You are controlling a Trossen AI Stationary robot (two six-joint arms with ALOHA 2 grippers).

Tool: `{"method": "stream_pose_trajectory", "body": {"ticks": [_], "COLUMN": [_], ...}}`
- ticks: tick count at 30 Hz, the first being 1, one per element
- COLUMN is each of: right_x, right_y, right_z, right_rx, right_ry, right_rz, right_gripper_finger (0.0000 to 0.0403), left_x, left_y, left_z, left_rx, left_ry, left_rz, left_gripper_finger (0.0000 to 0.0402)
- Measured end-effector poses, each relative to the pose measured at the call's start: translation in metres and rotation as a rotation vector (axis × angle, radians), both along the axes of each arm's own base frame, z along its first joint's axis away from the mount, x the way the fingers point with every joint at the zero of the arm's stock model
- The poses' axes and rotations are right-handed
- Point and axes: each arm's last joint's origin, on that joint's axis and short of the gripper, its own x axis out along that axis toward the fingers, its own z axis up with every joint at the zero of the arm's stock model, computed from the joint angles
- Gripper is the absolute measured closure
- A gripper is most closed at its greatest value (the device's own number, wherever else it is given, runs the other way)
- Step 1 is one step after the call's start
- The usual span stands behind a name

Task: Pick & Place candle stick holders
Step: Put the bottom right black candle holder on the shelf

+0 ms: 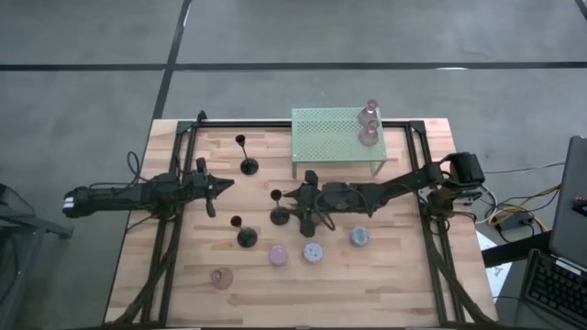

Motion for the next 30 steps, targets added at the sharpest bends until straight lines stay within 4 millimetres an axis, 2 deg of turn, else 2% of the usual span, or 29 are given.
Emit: {"method": "stream_pose_trajectory", "body": {"ticks": [6,30], "right_x": [0.0026,0.0016], "right_y": [-0.0024,-0.0039], "right_z": [0.0049,0.0032], "right_rx": [-0.014,0.017], "right_ry": [-0.015,-0.020], "right_rz": [-0.016,-0.025], "right_gripper_finger": [0.0213,0.0213], "left_x": [0.0001,0.0001], "left_y": [0.0000,0.0000], "left_z": [-0.0001,-0.0002], "left_rx": [0.000,0.000], "left_ry": [0.002,0.002], "left_rz": [0.000,-0.001], "left_gripper_finger": [0.0378,0.0378]}}
